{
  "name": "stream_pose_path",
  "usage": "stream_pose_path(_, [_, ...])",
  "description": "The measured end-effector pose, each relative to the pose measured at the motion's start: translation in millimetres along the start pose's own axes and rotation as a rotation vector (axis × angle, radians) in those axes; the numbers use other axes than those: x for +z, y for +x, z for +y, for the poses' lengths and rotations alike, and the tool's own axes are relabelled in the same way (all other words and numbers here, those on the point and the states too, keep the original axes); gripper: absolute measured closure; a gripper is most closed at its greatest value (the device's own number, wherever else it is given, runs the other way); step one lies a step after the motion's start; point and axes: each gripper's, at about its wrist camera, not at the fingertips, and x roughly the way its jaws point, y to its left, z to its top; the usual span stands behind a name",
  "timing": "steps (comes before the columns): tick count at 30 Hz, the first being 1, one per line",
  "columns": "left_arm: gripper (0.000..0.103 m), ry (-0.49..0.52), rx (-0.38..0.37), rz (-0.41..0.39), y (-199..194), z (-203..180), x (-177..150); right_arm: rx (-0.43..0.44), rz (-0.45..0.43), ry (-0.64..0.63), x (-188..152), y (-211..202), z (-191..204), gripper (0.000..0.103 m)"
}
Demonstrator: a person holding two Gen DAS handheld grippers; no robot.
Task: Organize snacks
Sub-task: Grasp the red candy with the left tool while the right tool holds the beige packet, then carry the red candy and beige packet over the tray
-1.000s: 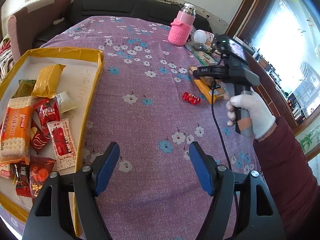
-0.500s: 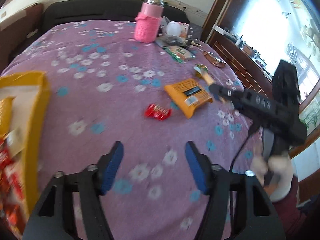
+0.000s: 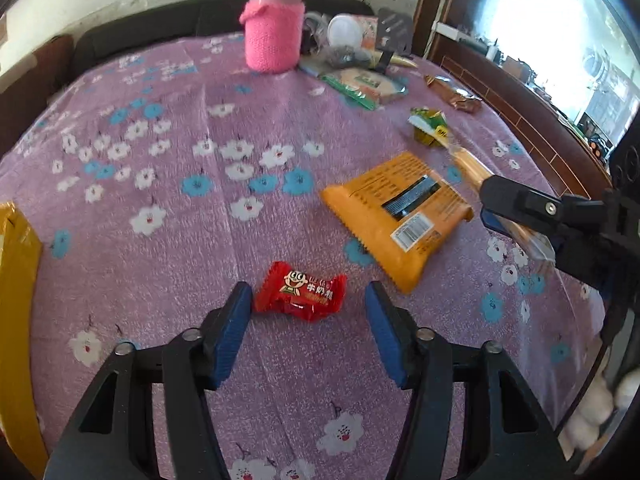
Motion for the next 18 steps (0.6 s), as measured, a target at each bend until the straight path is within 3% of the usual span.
stream_pose_path(1, [0.073,-0.004,-0.009,0.004,0.4,0.5,-0.4,0.001,-0.002,-0.001,0.1,-0.2,0.5,0.066])
stream_pose_path(4, [0.08,-0.002,-0.004,-0.014,-3.5,0.8,-0.8,-0.008,-0.004,-0.003,-0.5,0.5,0.9,0.066])
stream_pose_path(18, [0.08,-0.073,-0.017,-0.112,-71.8,19.4,-18.2,-0.029,-0.008,-0.048,-3.7,4.4,6.6,0.068])
